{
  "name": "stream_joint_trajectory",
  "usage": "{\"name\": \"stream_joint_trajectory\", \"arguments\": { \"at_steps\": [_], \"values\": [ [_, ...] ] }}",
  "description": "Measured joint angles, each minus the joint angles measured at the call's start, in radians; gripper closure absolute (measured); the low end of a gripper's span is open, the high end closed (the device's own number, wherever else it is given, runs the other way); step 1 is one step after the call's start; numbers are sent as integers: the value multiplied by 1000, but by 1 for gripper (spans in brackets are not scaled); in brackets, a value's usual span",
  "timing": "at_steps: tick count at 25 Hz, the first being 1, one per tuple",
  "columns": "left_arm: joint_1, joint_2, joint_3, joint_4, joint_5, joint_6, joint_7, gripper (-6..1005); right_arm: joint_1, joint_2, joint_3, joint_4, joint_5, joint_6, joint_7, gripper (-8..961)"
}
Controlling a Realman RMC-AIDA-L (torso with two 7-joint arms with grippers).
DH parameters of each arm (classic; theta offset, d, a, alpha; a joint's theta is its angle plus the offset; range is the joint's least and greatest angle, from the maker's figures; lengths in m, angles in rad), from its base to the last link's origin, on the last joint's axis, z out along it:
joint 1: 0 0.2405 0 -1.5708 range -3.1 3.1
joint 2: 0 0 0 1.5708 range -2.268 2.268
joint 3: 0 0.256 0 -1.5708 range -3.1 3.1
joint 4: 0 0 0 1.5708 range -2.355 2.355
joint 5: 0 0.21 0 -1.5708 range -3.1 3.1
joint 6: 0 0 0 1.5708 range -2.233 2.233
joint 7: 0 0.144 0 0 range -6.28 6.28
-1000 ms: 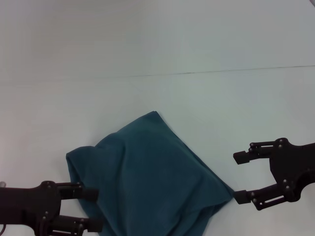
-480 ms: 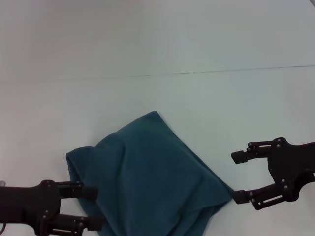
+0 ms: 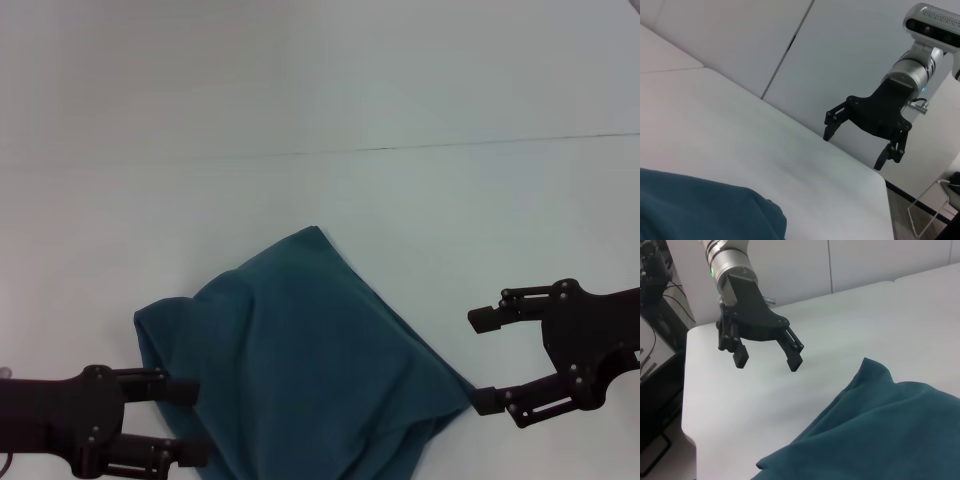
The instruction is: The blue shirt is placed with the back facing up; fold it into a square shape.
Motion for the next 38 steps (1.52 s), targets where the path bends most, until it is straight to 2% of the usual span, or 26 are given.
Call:
{"name": "stream_joint_trajectory", "arguments": {
  "at_steps": [38],
  "values": [
    [0,0,2,6,0,-61,-6,208,14,-3,-35,33,-2,74,5,34]
  ]
}}
